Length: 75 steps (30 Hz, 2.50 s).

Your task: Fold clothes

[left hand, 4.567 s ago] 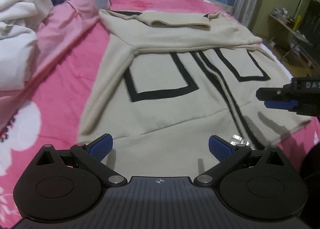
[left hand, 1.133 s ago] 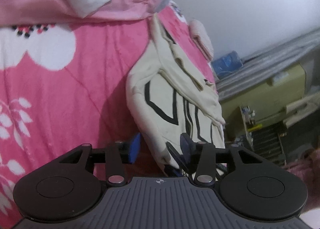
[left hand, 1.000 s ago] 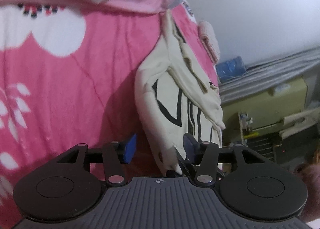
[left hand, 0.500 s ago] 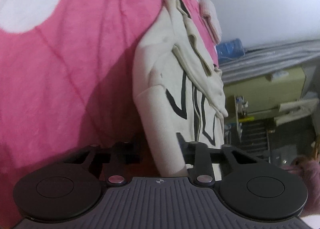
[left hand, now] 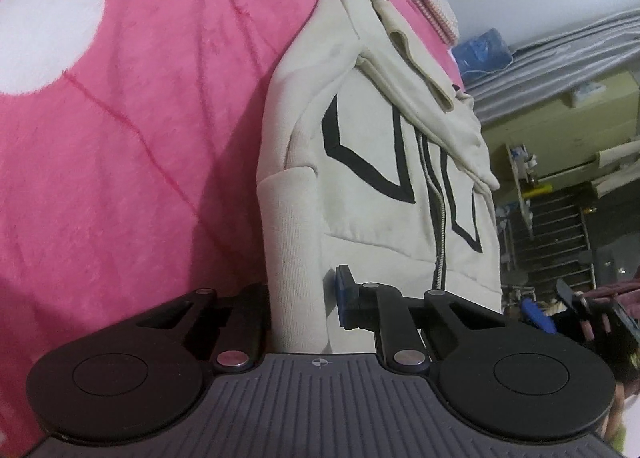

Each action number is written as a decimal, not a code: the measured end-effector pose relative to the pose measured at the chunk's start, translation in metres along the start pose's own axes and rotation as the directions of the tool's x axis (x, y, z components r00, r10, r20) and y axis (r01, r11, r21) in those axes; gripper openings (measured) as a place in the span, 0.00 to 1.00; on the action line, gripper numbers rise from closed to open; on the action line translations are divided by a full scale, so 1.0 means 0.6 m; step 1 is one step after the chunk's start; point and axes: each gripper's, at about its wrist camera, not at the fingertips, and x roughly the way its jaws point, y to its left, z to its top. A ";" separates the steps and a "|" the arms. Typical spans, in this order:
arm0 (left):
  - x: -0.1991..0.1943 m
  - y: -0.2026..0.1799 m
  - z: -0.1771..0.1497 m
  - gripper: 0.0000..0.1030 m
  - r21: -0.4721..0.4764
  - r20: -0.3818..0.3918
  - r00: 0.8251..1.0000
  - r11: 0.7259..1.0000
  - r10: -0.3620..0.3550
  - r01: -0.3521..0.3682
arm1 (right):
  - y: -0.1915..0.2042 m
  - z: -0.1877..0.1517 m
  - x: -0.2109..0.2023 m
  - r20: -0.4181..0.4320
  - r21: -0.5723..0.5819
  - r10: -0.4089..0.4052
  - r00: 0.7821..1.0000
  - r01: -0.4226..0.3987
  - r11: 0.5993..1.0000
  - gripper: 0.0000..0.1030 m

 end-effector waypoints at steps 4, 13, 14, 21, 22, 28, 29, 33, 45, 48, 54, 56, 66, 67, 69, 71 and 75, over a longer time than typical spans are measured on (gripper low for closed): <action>0.008 -0.002 0.001 0.14 0.009 0.000 1.000 1.000 0.006 -0.006 | -0.092 0.072 -0.036 0.044 0.090 -0.186 0.981 0.182 0.979 0.42; 0.017 0.000 0.006 0.14 0.019 -0.015 1.000 1.000 0.007 -0.007 | -0.188 0.100 -0.011 0.000 0.177 -0.249 0.969 0.245 0.953 0.42; 0.018 0.001 0.007 0.14 0.018 -0.017 1.000 1.000 0.006 -0.006 | -0.190 0.100 -0.009 -0.003 0.181 -0.239 0.971 0.236 0.955 0.42; 0.022 0.007 0.007 0.14 -0.008 -0.022 1.000 1.000 -0.013 0.013 | -0.199 0.086 0.013 -0.127 0.196 -0.132 0.983 0.155 0.968 0.37; 0.022 0.007 0.006 0.14 -0.011 -0.022 1.000 1.000 -0.016 0.016 | -0.199 0.084 0.015 -0.137 0.196 -0.130 0.982 0.155 0.968 0.35; 0.028 0.027 0.001 0.14 -0.172 -0.093 0.990 0.981 -0.107 0.089 | -0.184 0.078 0.012 -0.141 0.159 -0.106 0.984 0.128 0.979 0.09; 0.025 0.024 0.002 0.10 -0.170 -0.092 0.990 0.981 -0.108 0.091 | -0.178 0.078 0.009 -0.127 0.142 -0.100 0.987 0.117 0.983 0.09; 0.001 -0.006 0.014 0.04 -0.142 -0.045 0.984 0.976 -0.171 0.163 | -0.139 0.078 -0.012 -0.051 0.070 -0.031 0.998 0.035 0.997 0.08; -0.028 -0.107 0.164 0.04 0.006 0.151 0.927 0.938 -0.344 0.347 | -0.008 0.185 -0.034 0.134 -0.076 0.151 0.979 -0.142 0.987 0.08; -0.010 -0.120 0.210 0.04 0.021 0.171 0.925 0.940 -0.340 0.341 | 0.017 0.230 -0.007 0.147 -0.095 0.172 0.974 -0.160 0.983 0.08; 0.031 -0.143 0.304 0.04 0.063 0.178 0.937 0.954 -0.300 0.293 | 0.059 0.331 0.073 0.142 -0.125 0.188 0.972 -0.171 0.977 0.08; 0.049 -0.149 0.339 0.04 0.078 0.181 0.941 0.958 -0.287 0.277 | 0.064 0.366 0.109 0.142 -0.125 0.182 0.973 -0.165 0.978 0.08; 0.215 -0.091 0.496 0.23 -0.190 0.082 0.987 0.970 -0.135 0.149 | -0.026 0.514 0.331 0.137 0.157 0.138 0.981 -0.159 0.975 0.15; 0.219 -0.078 0.493 0.24 -0.291 0.089 0.983 0.939 -0.163 0.182 | -0.042 0.516 0.344 0.137 0.193 0.143 0.980 -0.168 0.967 0.16; 0.221 -0.057 0.483 0.33 -0.441 0.135 0.955 0.848 -0.263 0.296 | -0.067 0.518 0.360 0.145 0.234 0.174 0.974 -0.205 0.950 0.19; 0.211 -0.063 0.481 0.39 -0.432 0.180 0.925 0.818 -0.334 0.379 | -0.076 0.515 0.352 0.175 0.212 0.218 0.960 -0.253 0.944 0.25; 0.196 -0.070 0.489 0.51 -0.386 0.268 0.893 0.809 -0.361 0.443 | -0.104 0.517 0.331 0.257 0.230 0.259 0.931 -0.319 0.919 0.39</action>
